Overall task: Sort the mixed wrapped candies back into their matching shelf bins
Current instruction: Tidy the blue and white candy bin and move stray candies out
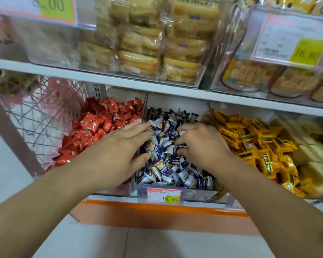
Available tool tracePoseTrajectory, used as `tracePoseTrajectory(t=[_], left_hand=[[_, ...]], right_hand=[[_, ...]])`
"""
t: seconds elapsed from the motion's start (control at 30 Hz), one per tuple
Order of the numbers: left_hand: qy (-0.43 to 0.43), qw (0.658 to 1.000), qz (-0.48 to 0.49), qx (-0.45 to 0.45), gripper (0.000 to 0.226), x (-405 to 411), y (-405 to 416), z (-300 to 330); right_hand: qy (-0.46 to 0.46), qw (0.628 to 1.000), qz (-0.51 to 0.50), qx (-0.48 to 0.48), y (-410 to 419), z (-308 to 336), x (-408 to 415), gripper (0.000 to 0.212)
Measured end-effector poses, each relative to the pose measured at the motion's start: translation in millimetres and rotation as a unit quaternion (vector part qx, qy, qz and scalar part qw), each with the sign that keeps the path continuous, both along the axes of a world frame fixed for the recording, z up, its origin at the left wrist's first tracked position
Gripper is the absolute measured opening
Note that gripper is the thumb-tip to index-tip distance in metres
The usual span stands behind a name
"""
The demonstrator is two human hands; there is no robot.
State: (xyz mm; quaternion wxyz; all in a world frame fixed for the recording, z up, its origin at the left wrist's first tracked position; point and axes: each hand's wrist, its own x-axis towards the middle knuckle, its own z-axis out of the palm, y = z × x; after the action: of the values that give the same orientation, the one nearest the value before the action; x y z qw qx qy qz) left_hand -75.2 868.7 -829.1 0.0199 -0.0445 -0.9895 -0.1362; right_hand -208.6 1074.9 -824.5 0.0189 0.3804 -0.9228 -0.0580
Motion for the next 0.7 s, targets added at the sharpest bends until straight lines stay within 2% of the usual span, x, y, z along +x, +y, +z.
tracePoseTrajectory(t=[0.13, 0.23, 0.37, 0.47, 0.53, 0.57, 0.63, 0.7], left_hand=[[0.005, 1.0, -0.003, -0.001, 0.067, 0, -1, 0], [-0.001, 1.0, -0.002, 0.003, 0.065, 1, -2, -1], [-0.003, 1.0, -0.006, 0.006, 0.066, 0, 0, 0], [0.001, 1.0, -0.007, 0.007, 0.067, -1, 1, 0], [0.003, 1.0, -0.006, 0.005, 0.067, -1, 2, 0], [0.006, 1.0, -0.008, 0.004, 0.067, -1, 2, 0], [0.014, 1.0, -0.011, 0.002, 0.066, 0, 3, 1], [0.018, 1.0, -0.012, 0.004, 0.065, 0, 3, 0]], right_hand=[[0.085, 0.994, -0.069, 0.016, -1, 3, -5, 0.018], [0.062, 0.993, -0.097, -0.023, 4, 10, -8, 0.021], [0.073, 0.994, -0.029, -0.078, 11, 9, -6, 0.035], [-0.02, 0.988, 0.045, -0.149, 8, 8, 3, 0.038], [-0.086, 0.987, 0.07, -0.115, 5, 4, 11, 0.043], [-0.088, 0.99, 0.067, -0.086, 4, 1, 14, 0.045], [-0.037, 0.998, 0.04, -0.043, 5, -2, 12, 0.043], [0.038, 0.999, 0.006, -0.001, 7, 3, 8, 0.029]])
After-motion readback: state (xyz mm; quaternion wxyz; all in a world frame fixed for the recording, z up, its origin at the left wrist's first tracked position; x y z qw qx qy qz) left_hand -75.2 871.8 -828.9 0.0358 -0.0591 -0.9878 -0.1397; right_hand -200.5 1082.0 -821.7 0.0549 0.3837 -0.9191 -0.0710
